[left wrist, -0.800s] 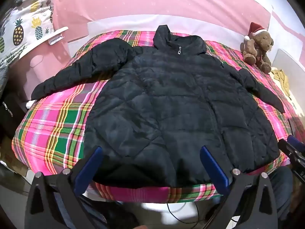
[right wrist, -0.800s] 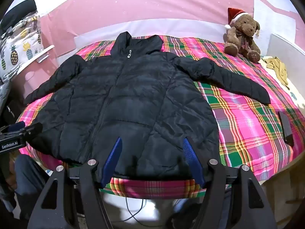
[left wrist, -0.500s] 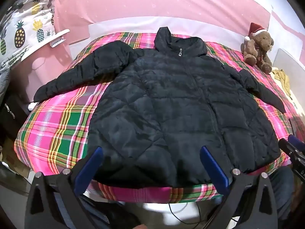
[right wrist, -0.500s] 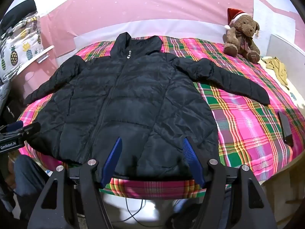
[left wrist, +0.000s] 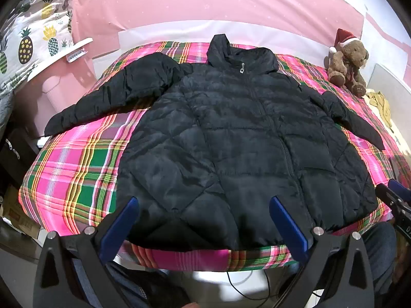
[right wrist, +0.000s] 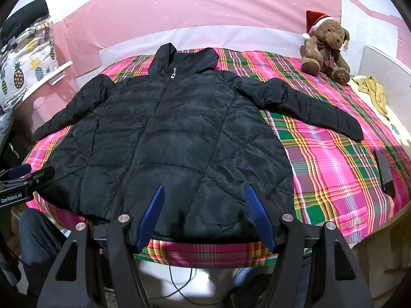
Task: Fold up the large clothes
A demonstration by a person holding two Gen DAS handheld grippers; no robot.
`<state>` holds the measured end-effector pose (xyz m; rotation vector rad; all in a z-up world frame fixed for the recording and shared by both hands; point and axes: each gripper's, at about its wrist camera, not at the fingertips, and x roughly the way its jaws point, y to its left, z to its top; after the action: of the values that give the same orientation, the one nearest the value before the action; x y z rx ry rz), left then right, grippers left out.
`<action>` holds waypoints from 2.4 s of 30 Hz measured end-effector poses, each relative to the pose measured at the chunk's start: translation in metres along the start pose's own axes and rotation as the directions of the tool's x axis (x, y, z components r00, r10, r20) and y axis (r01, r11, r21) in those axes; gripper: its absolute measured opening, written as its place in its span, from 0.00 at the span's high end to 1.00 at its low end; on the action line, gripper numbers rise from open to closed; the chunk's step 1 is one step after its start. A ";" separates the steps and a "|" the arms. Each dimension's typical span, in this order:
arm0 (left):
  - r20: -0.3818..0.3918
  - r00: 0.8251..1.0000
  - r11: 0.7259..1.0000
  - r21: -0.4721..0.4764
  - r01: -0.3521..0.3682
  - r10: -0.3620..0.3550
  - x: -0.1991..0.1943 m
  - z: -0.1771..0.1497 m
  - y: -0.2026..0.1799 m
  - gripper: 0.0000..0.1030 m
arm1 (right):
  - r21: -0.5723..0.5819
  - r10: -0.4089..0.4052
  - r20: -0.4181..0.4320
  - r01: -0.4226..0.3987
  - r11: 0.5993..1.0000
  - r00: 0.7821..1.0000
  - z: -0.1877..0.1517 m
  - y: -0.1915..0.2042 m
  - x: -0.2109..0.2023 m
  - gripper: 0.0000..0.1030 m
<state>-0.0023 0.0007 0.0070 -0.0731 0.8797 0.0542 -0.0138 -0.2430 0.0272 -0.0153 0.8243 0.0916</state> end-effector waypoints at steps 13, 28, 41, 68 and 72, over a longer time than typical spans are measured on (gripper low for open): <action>-0.005 1.000 1.000 -0.001 0.004 -0.004 0.002 -0.003 0.000 0.00 | 0.001 0.002 -0.002 -0.002 1.000 1.000 0.000 0.001 0.002 0.36; -0.005 1.000 1.000 -0.001 0.003 -0.003 0.002 -0.004 -0.001 0.00 | 0.001 0.002 -0.005 -0.002 1.000 1.000 0.000 0.001 0.001 0.36; -0.011 1.000 1.000 -0.002 0.003 -0.003 0.004 -0.008 -0.004 0.00 | 0.001 0.002 -0.005 -0.002 1.000 1.000 -0.001 0.001 0.002 0.36; -0.024 1.000 1.000 -0.003 0.005 -0.005 0.009 -0.009 -0.002 0.00 | -0.002 0.007 -0.014 -0.007 1.000 1.000 -0.001 0.003 0.005 0.36; -0.032 0.999 1.000 0.000 0.004 -0.004 0.015 -0.005 -0.001 0.00 | -0.007 0.018 -0.019 -0.019 1.000 1.000 0.001 0.007 0.011 0.36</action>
<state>0.0031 0.0000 -0.0075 -0.0758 0.9117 0.0489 -0.0059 -0.2354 0.0199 -0.0154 0.8428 0.1121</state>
